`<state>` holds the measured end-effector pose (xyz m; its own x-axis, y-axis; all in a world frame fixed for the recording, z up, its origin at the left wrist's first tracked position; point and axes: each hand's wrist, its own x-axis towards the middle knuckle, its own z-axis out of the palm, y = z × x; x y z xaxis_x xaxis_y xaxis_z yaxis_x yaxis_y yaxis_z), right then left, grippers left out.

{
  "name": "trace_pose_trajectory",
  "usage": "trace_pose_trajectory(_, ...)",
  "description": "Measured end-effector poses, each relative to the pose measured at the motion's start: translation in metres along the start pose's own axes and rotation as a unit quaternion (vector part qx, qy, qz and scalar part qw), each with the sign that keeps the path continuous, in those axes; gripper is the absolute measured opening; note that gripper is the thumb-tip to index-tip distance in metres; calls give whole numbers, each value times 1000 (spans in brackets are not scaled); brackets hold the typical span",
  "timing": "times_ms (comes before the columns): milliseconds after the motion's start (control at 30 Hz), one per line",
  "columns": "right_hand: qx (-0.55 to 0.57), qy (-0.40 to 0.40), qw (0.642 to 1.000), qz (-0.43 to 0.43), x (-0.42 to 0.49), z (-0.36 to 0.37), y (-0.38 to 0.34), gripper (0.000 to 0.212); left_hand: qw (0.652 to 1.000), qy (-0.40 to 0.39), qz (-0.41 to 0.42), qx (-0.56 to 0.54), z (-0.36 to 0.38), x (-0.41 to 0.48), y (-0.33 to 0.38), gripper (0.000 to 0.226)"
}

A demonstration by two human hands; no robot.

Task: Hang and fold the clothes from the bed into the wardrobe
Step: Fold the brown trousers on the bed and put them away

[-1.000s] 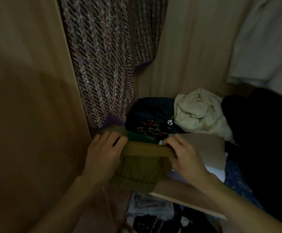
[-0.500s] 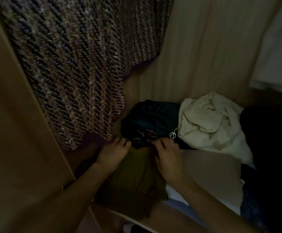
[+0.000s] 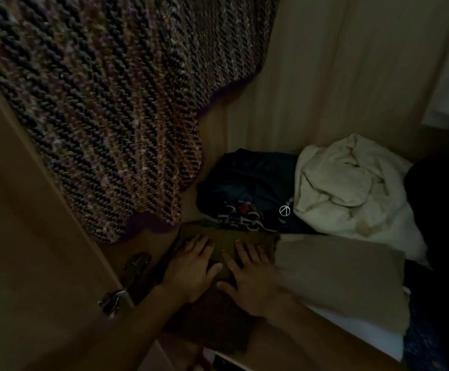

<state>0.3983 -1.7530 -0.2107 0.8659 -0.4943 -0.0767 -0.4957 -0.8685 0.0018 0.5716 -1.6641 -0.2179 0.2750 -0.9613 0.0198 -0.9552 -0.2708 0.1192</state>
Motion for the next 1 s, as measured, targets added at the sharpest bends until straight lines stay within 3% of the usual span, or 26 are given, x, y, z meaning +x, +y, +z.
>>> trace_pose_trajectory(200,-31,-77,995,48,20,15,0,85,999,-42,5,-1,32,19,-21,67)
trace_pose_trajectory(400,-38,-74,995,61,29,23,-1,84,997,-74,-3,-8,26,39,-22,65)
trace_pose_trajectory(633,-1,-24,999,38,21,13,-3,77,1000,12,24,15,0,-5,-8,64)
trace_pose_trajectory(900,100,54,993,16,-18,2,-31,69,996,59,58,-14,-18,-65,8,65)
trace_pose_trajectory(1000,133,94,986,24,-46,12,-53,64,989,121,87,-17,-13,-89,15,61)
